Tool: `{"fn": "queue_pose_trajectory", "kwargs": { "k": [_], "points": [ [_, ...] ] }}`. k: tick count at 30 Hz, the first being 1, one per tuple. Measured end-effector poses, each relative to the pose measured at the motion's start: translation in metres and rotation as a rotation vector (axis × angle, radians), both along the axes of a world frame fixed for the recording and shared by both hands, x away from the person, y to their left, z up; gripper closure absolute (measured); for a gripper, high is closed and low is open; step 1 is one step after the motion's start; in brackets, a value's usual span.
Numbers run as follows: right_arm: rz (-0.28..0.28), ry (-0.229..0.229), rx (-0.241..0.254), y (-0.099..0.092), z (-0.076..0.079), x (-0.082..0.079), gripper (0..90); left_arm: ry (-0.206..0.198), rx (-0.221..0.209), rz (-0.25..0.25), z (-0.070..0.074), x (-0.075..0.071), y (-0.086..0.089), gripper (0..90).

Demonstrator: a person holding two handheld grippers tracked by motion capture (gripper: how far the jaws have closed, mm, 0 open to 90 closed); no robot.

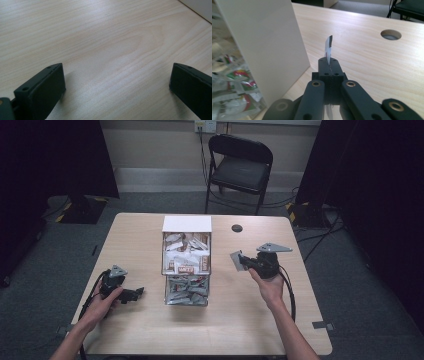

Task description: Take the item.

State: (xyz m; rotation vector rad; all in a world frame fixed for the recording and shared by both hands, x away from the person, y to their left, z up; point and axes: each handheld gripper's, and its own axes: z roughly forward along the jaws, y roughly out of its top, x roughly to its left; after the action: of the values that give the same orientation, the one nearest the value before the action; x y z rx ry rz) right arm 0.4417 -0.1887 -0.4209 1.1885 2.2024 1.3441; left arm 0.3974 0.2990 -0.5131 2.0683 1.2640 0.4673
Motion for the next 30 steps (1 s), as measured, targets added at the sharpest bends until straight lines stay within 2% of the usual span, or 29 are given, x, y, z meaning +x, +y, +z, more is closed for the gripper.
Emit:
{"fn": "queue_pose_trajectory", "kwargs": {
  "k": [4, 11, 14, 15, 22, 25, 30],
  "points": [
    [-0.005, 0.026, -0.037, 0.003, -0.013, 0.007, 90.0, 0.000, 0.001, -0.001, 0.000, 0.000, 0.000, 0.0],
    [-0.008, 0.043, -0.090, 0.005, -0.028, 0.012, 90.0, 0.002, -0.002, -0.001, 0.000, 0.000, 0.000, 0.0],
    [-0.022, 0.053, -0.089, 0.006, -0.035, 0.014, 90.0, 0.000, 0.000, 0.000, 0.000, 0.000, 0.000, 0.0],
    [-0.027, 0.066, -0.051, 0.005, -0.039, 0.015, 90.0, 0.000, 0.000, 0.000, 0.000, 0.000, 0.000, 0.0],
    [-0.010, 0.069, -0.052, 0.009, -0.040, 0.014, 90.0, 0.000, 0.000, 0.000, 0.000, 0.000, 0.000, 0.0],
    [-0.001, 0.094, -0.068, 0.013, -0.050, 0.015, 90.0, 0.000, 0.000, 0.000, 0.000, 0.000, 0.000, 0.0],
    [0.009, 0.104, -0.068, 0.021, -0.055, 0.017, 90.0, 0.000, 0.000, -0.001, 0.000, 0.000, 0.000, 0.0]
  ]
}}
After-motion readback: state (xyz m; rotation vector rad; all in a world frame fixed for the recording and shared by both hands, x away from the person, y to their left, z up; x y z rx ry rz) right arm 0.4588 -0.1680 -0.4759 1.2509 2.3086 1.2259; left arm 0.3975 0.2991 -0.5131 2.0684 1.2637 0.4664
